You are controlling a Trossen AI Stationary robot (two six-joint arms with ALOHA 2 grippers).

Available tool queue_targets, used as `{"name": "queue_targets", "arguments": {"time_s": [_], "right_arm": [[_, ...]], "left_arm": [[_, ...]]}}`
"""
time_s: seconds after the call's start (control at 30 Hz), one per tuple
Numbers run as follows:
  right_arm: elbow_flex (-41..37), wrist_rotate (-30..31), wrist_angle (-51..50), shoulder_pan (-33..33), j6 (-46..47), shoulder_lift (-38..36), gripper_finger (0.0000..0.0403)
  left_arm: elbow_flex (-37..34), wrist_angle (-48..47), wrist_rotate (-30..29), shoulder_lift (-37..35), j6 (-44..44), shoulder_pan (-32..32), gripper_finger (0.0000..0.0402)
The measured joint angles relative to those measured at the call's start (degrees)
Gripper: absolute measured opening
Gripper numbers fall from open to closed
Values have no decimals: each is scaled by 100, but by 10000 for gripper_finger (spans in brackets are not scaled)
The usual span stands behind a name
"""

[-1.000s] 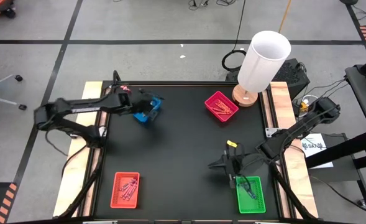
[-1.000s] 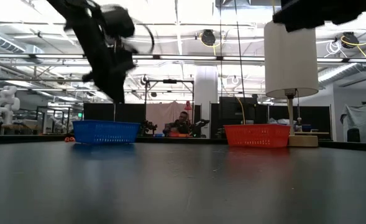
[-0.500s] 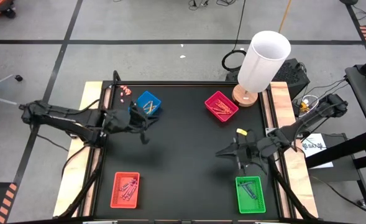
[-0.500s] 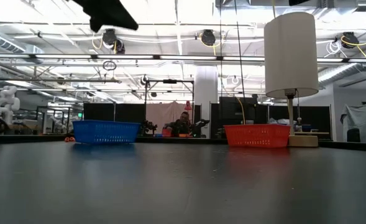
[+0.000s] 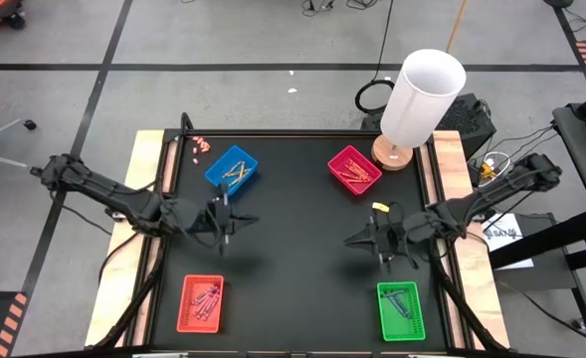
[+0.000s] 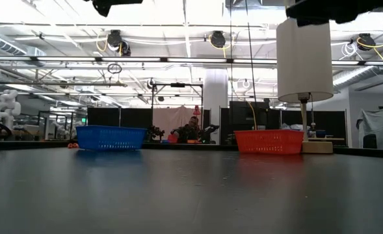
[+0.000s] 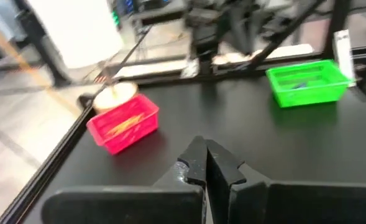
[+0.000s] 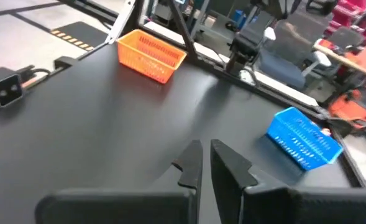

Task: Sort crayons
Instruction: Return to Home Position

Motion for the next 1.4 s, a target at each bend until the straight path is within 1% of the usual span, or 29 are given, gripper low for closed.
{"name": "queue_targets", "arguments": {"time_s": [0.23,0.33,0.47,0.6,0.67,0.77,0.87,1.0,1.1,1.23,1.4], "right_arm": [[-399,-690,433,-383,2,0,17],[-684,-841,783,-520,20,0,17],[-1076,-870,1213,-706,20,0,17],[-1378,-1279,1622,-922,34,0,17],[-1479,-1438,1658,-998,65,0,17],[-1578,-1462,1673,-1087,91,0,17],[-1688,-1495,1696,-1197,90,0,17],[-1922,-1872,2034,-1383,133,0,17],[-2084,-1888,2249,-1492,232,0,17],[-2250,-1876,2415,-1618,349,0,17],[-2346,-1872,2423,-1719,411,0,17]], "left_arm": [[-819,1265,791,-1,426,7,1],[-1184,1729,991,1,460,18,1],[-1660,2425,1269,-1,625,128,1],[-2078,3102,1691,-1,710,348,1],[-2219,3247,1762,0,705,455,1],[-2400,3459,1909,-1,703,587,1],[-2534,3460,2003,1,707,667,1],[-2736,3714,2005,-1,709,699,1],[-2933,4007,2005,-1,705,697,1],[-3144,4177,2005,1,644,695,1],[-3403,4492,2005,1,554,695,1]]}}
